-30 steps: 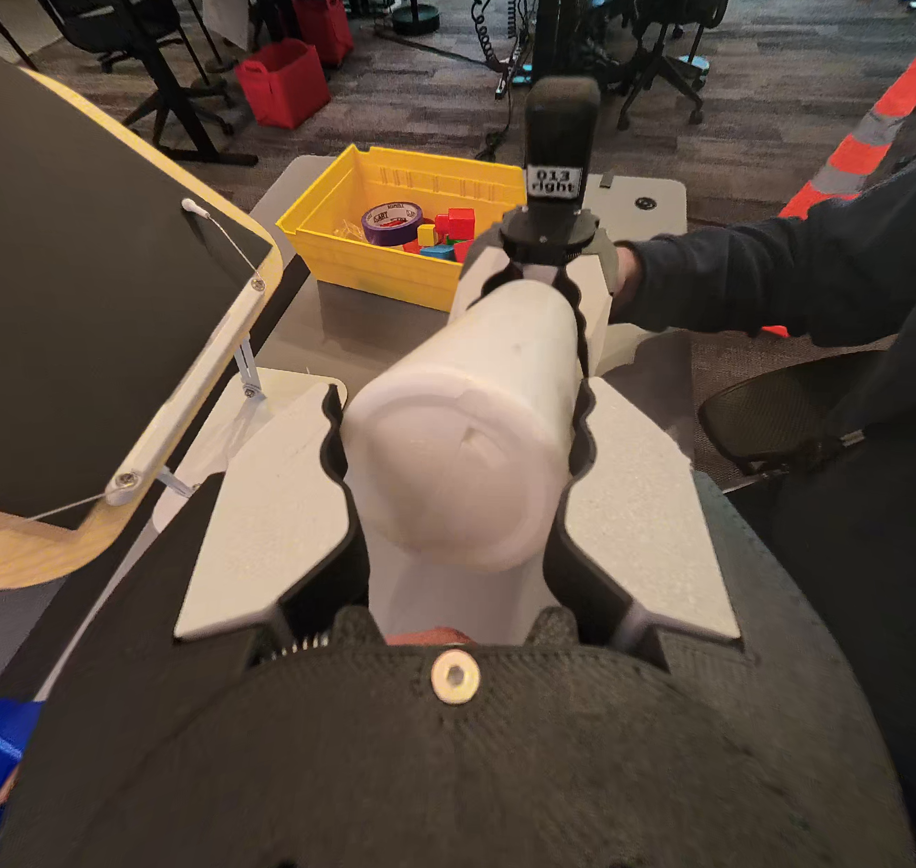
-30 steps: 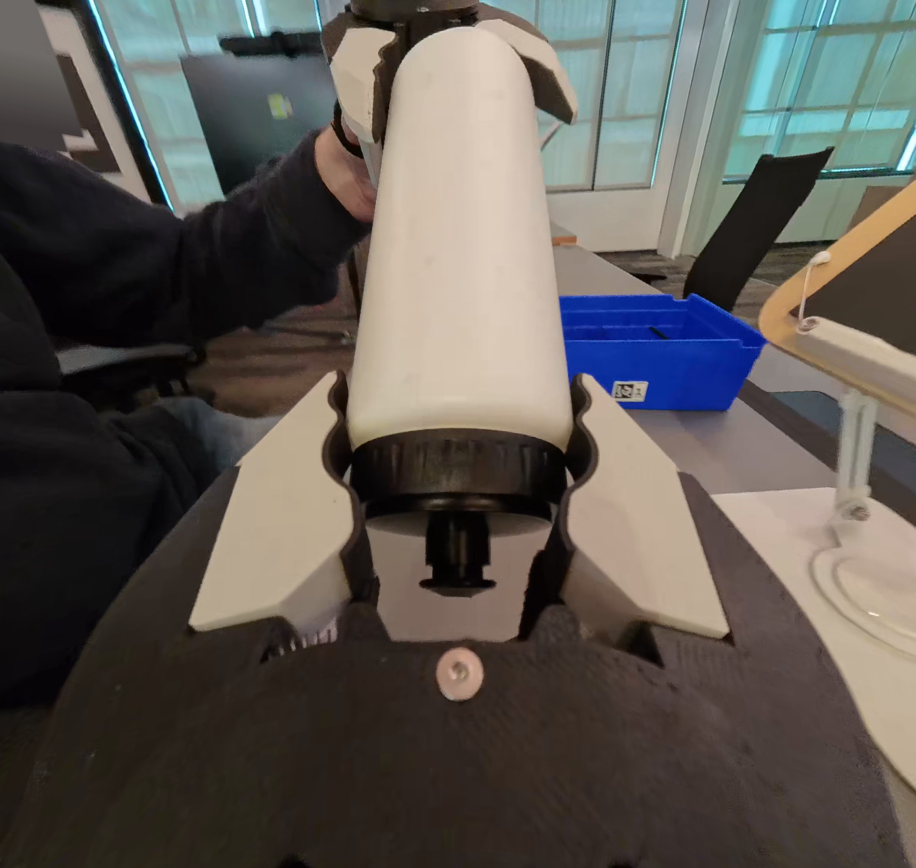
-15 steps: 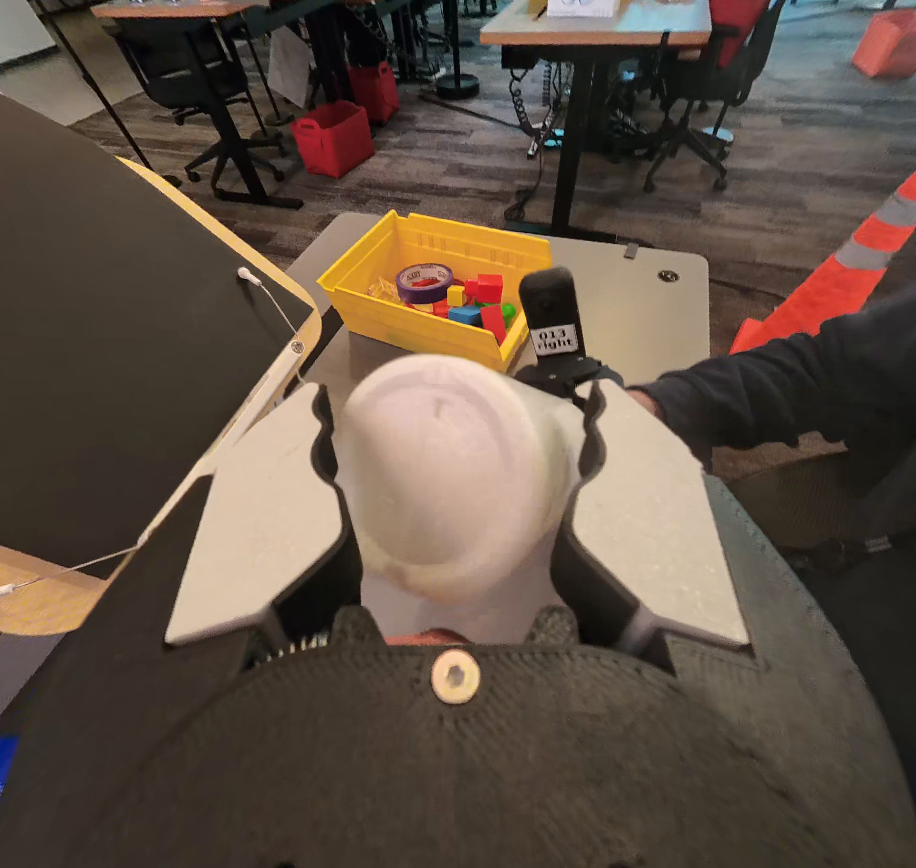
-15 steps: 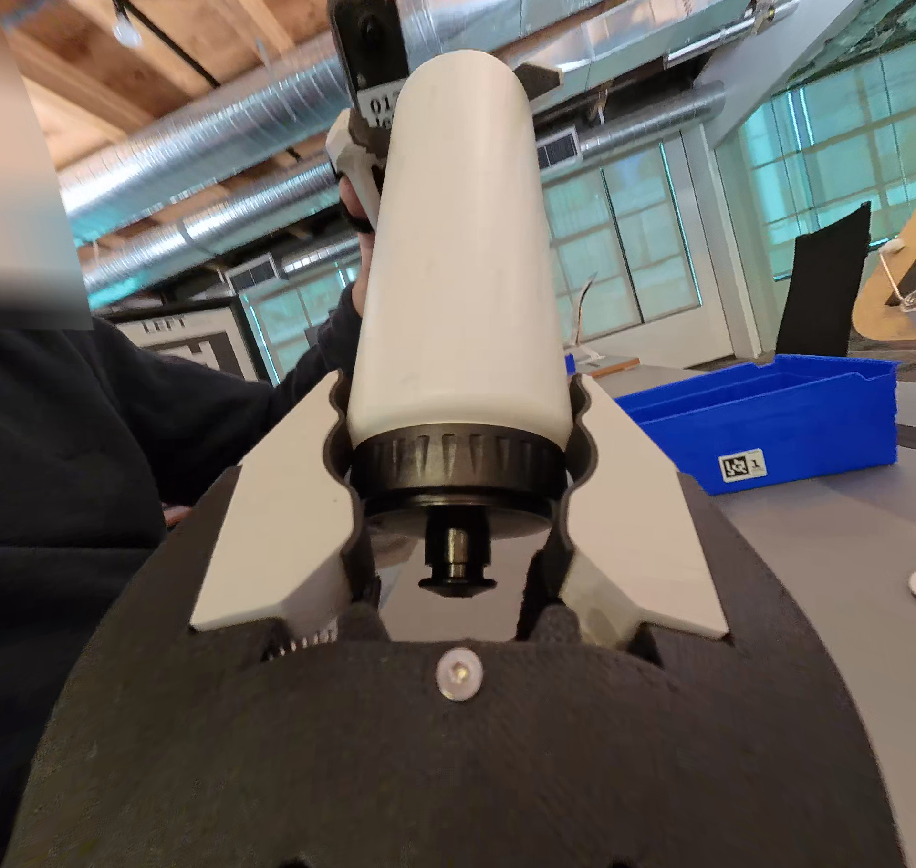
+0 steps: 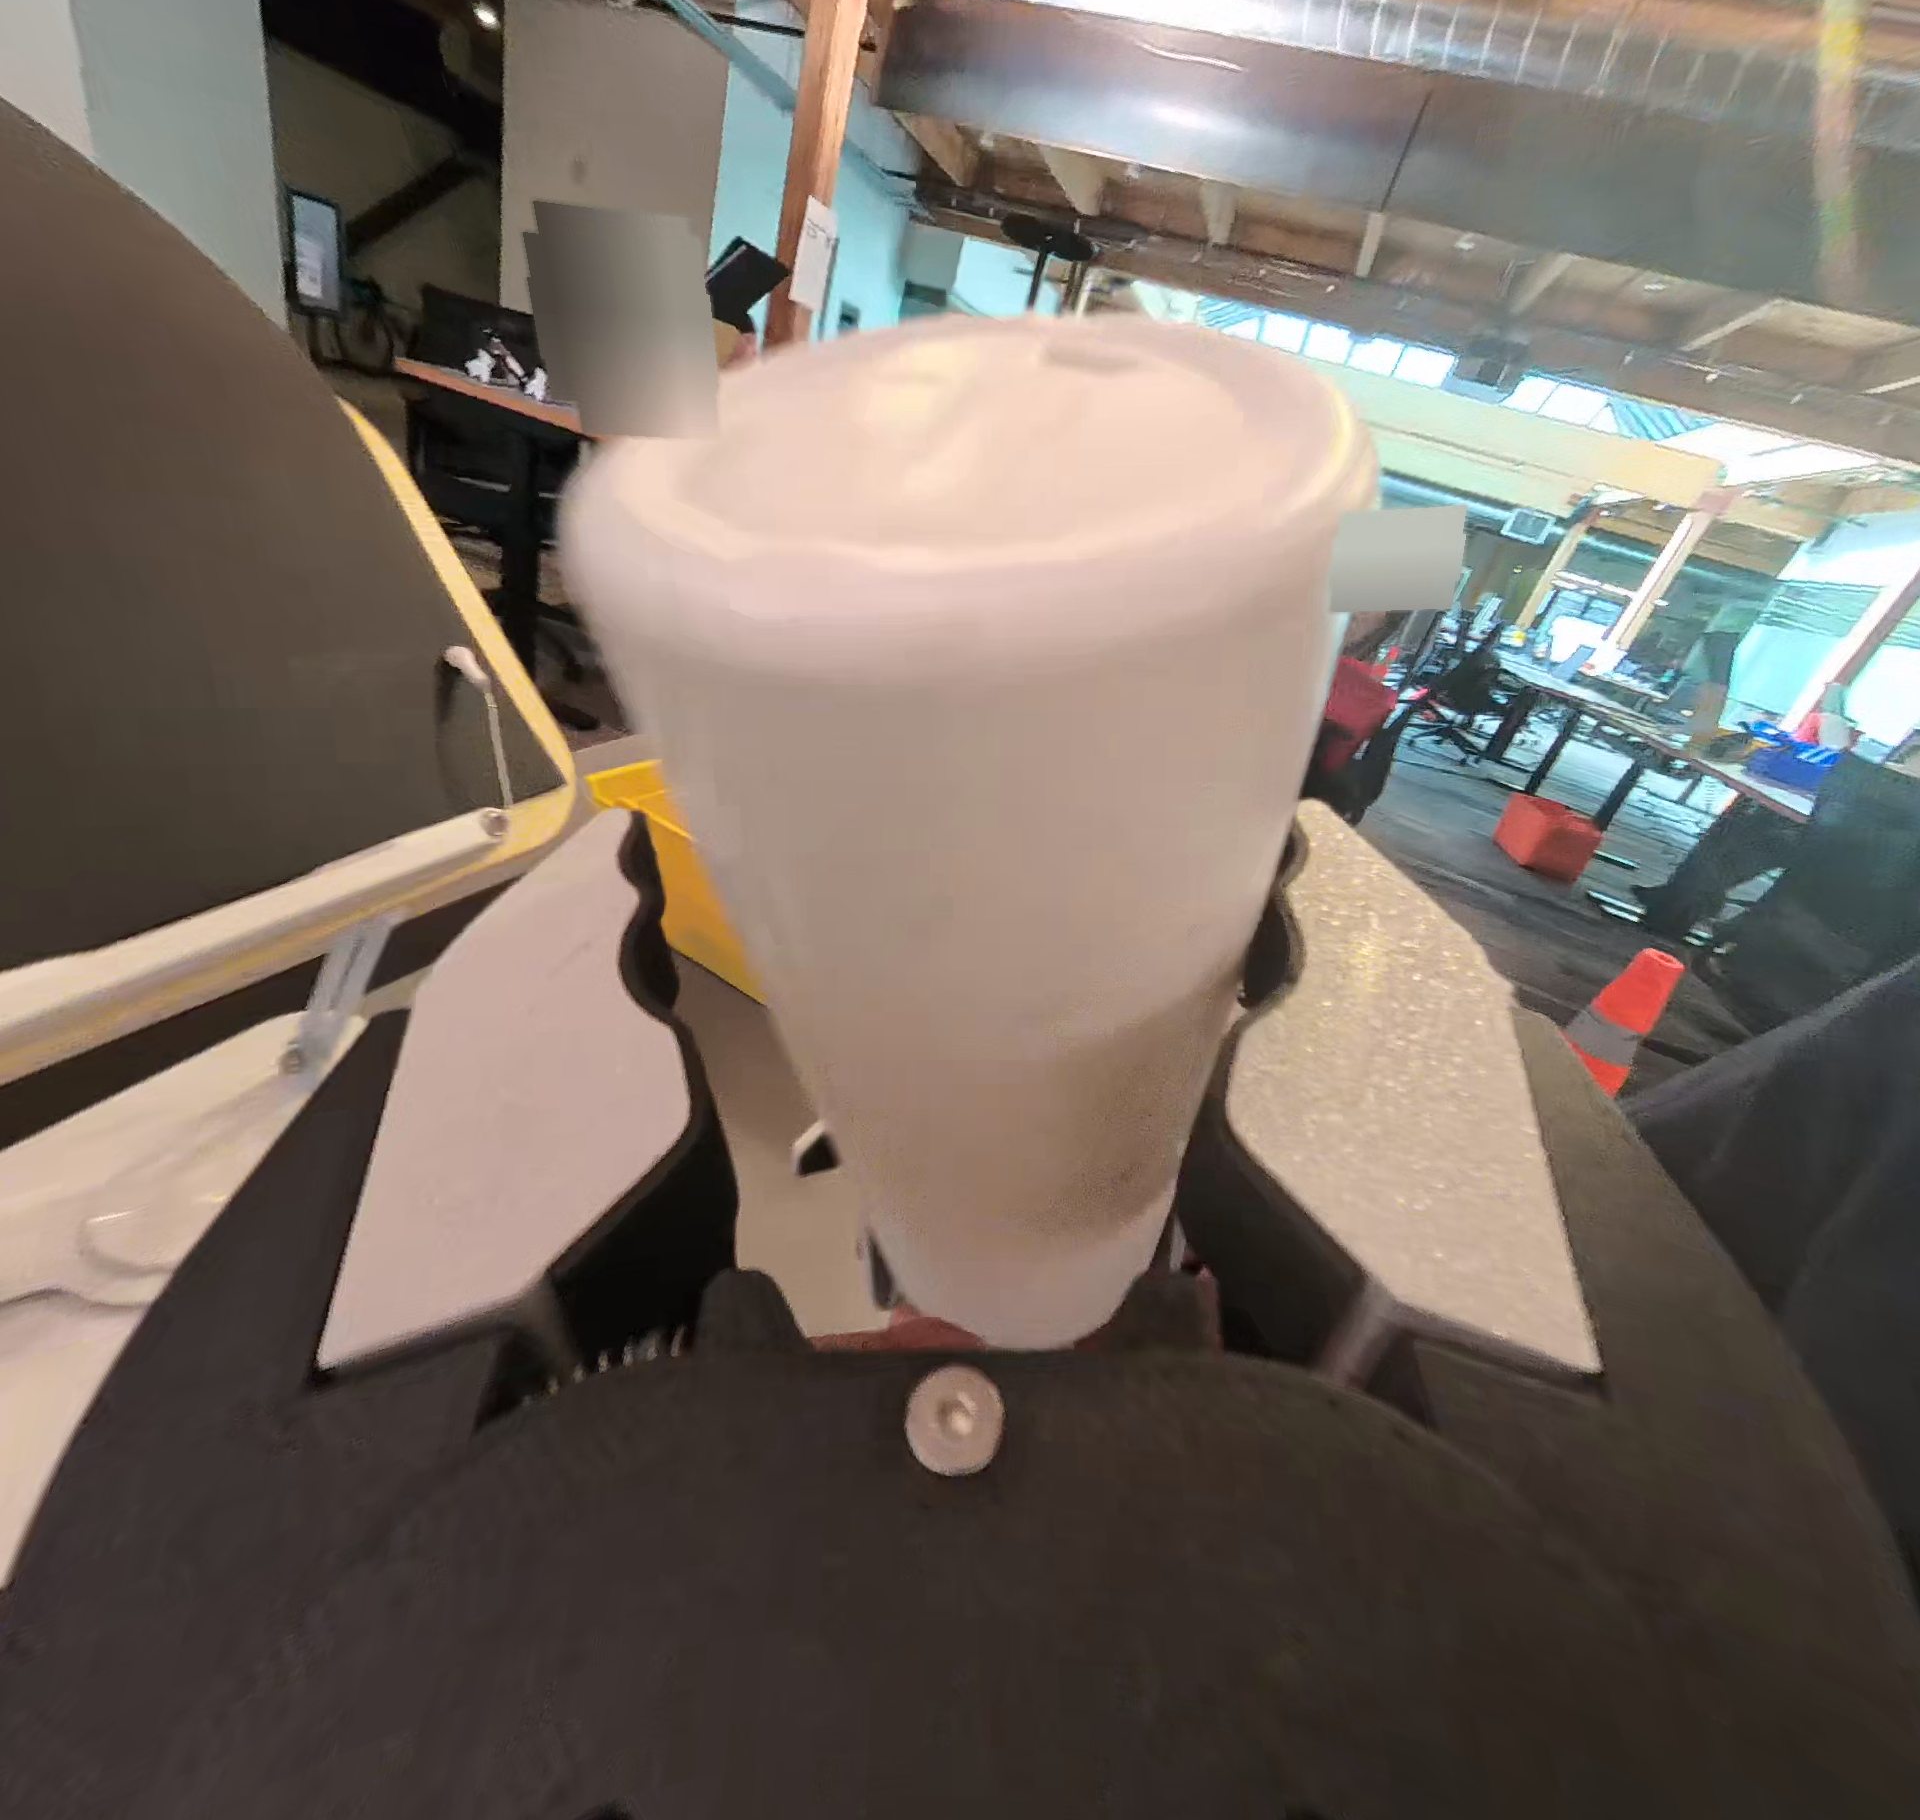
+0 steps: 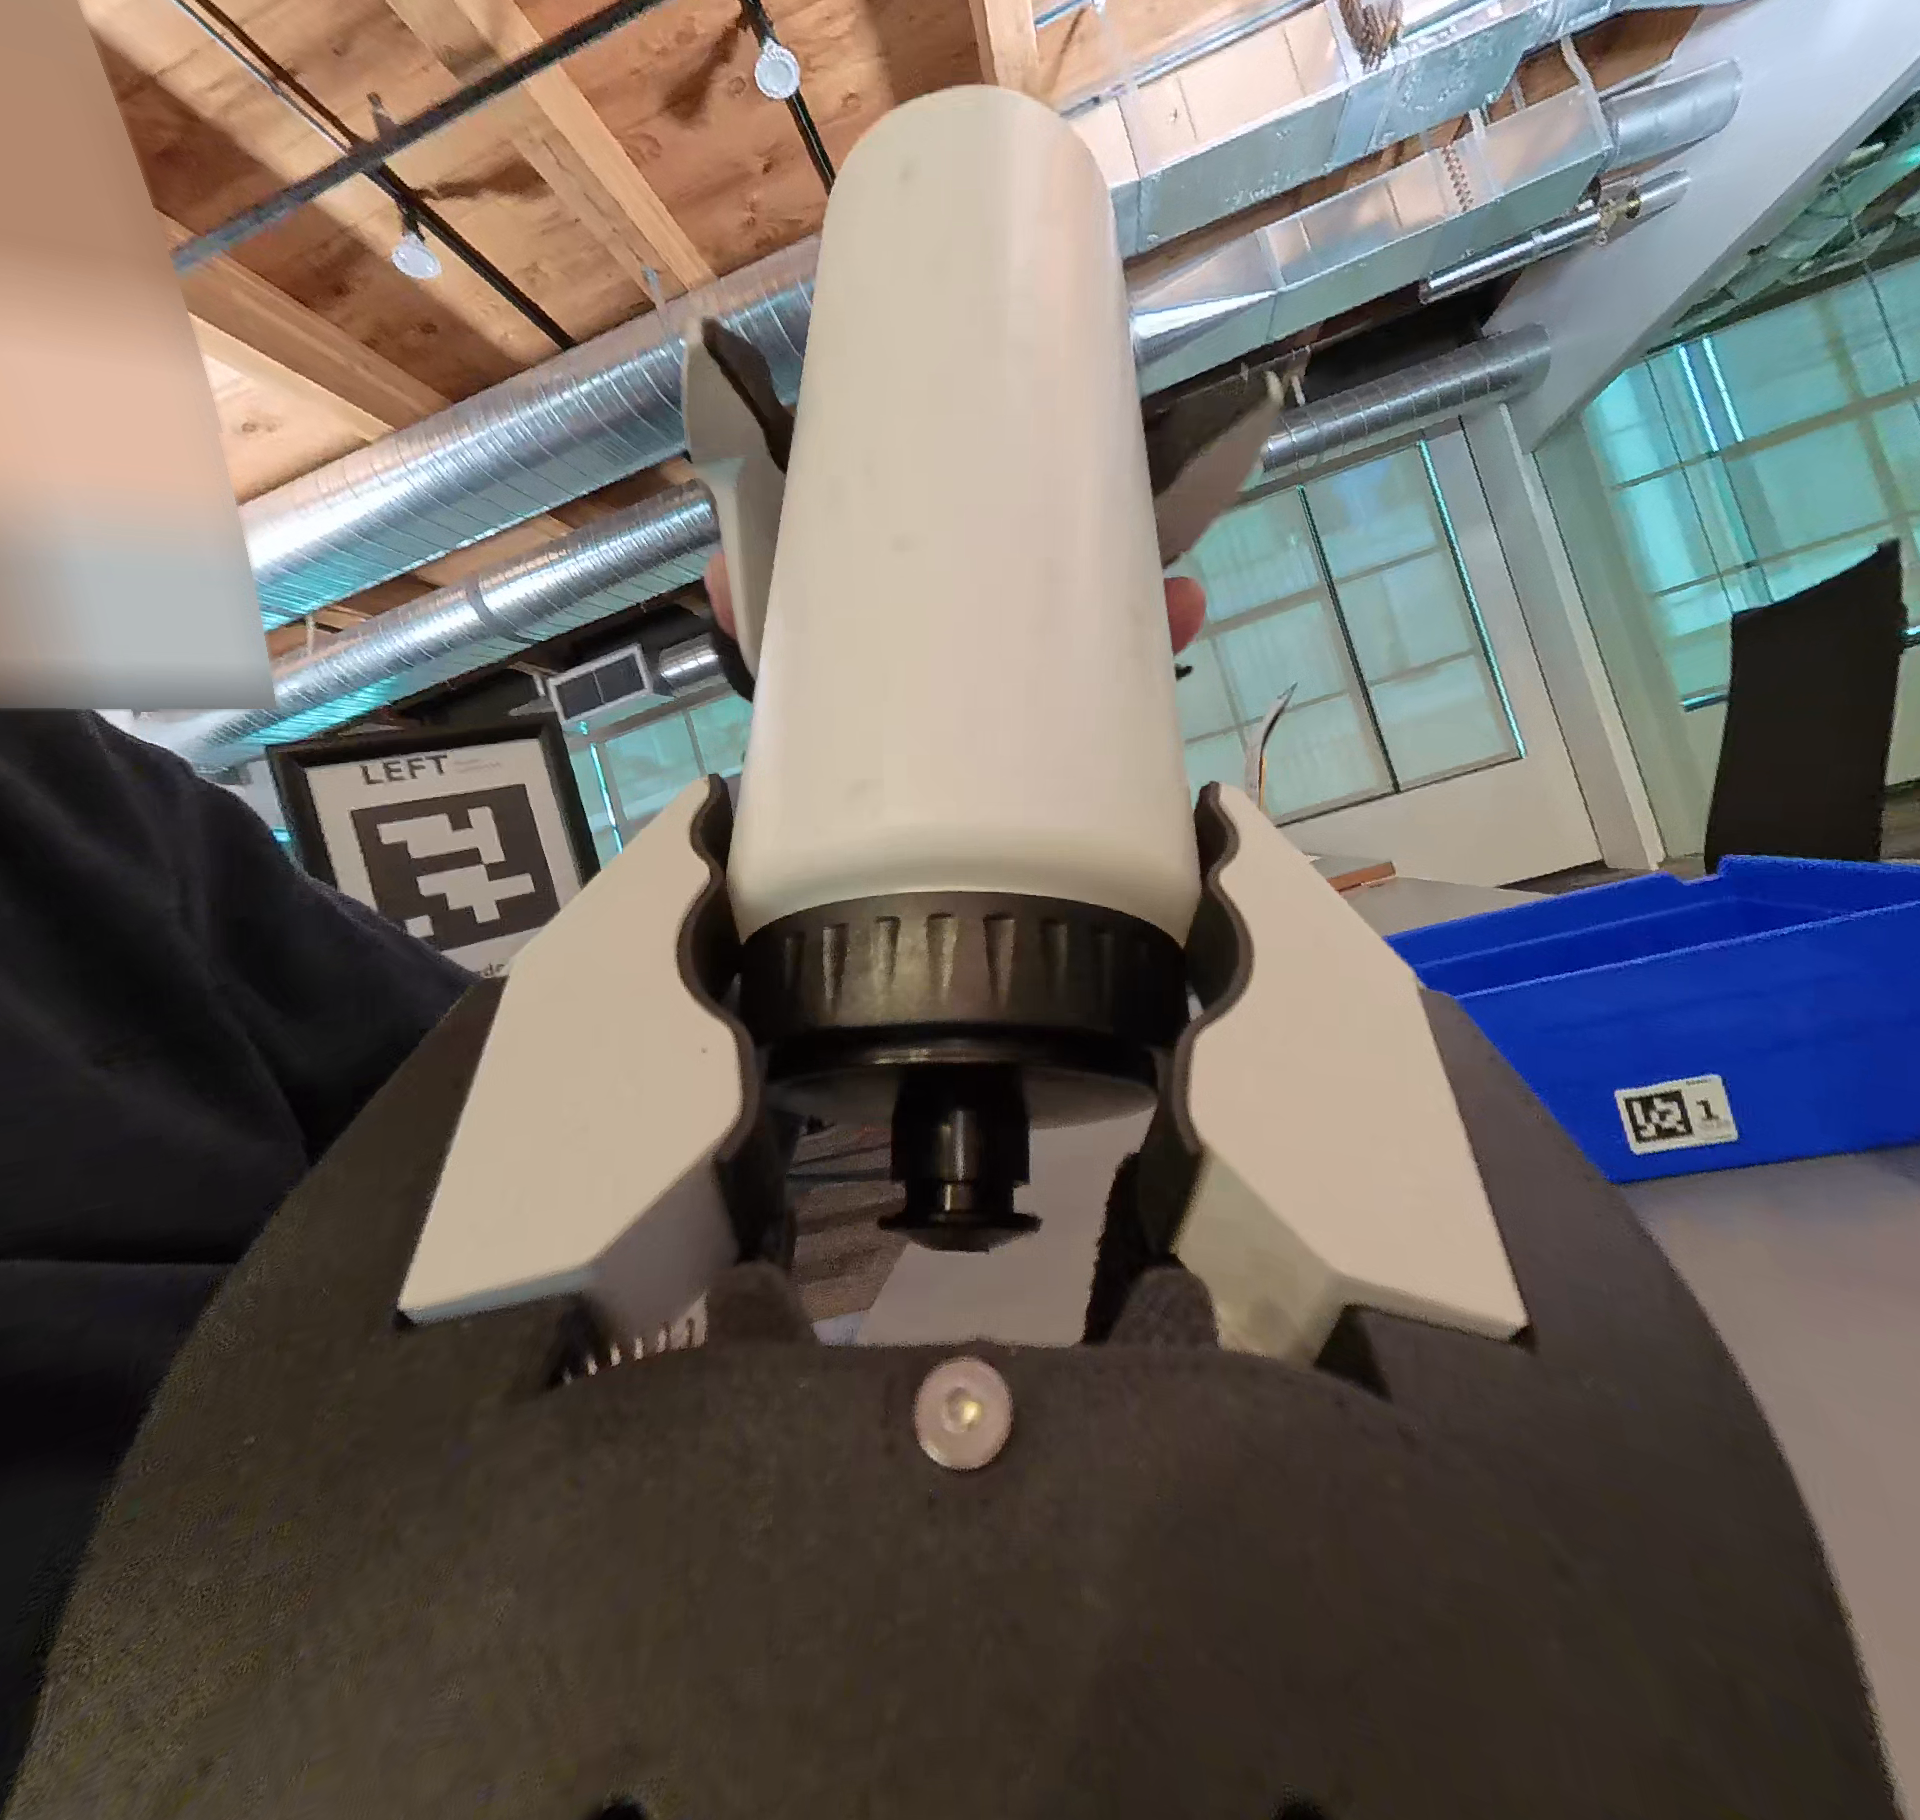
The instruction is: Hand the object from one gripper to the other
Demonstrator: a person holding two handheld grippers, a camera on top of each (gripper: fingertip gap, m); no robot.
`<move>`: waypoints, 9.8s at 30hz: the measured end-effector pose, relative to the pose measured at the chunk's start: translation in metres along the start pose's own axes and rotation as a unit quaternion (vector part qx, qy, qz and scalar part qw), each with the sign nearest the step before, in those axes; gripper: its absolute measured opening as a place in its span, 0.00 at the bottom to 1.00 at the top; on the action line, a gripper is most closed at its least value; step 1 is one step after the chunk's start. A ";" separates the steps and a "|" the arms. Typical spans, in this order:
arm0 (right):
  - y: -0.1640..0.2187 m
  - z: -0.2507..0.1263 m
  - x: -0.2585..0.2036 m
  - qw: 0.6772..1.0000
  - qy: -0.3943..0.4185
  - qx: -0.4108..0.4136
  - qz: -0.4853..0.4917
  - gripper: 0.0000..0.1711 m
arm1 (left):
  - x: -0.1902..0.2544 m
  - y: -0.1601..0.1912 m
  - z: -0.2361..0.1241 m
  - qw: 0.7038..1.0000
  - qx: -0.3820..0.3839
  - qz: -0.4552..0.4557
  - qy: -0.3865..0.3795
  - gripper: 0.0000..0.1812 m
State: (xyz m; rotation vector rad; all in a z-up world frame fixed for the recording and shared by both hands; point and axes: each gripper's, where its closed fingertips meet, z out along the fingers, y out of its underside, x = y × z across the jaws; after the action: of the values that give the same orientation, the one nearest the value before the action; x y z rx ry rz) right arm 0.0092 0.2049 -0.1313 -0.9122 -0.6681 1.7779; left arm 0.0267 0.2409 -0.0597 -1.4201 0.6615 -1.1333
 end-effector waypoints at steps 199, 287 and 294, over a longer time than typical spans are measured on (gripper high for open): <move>-0.037 0.048 -0.069 0.707 -0.031 -0.351 -0.613 0.38 | -0.023 0.021 -0.051 0.954 -0.148 0.257 -0.038 0.51; -0.043 0.081 -0.007 0.988 0.022 -0.088 -0.125 0.62 | 0.033 -0.100 -0.102 0.941 0.326 0.092 0.014 0.54; -0.099 0.065 -0.022 0.942 0.064 -0.157 -0.289 0.58 | 0.017 -0.068 -0.079 0.954 0.054 0.276 -0.105 0.54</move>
State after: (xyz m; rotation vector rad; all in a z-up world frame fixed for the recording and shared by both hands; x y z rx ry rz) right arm 0.0119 0.2180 -0.0119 -0.9126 -1.0311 1.0981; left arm -0.0520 0.2067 0.0016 -1.1384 0.7681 -0.5611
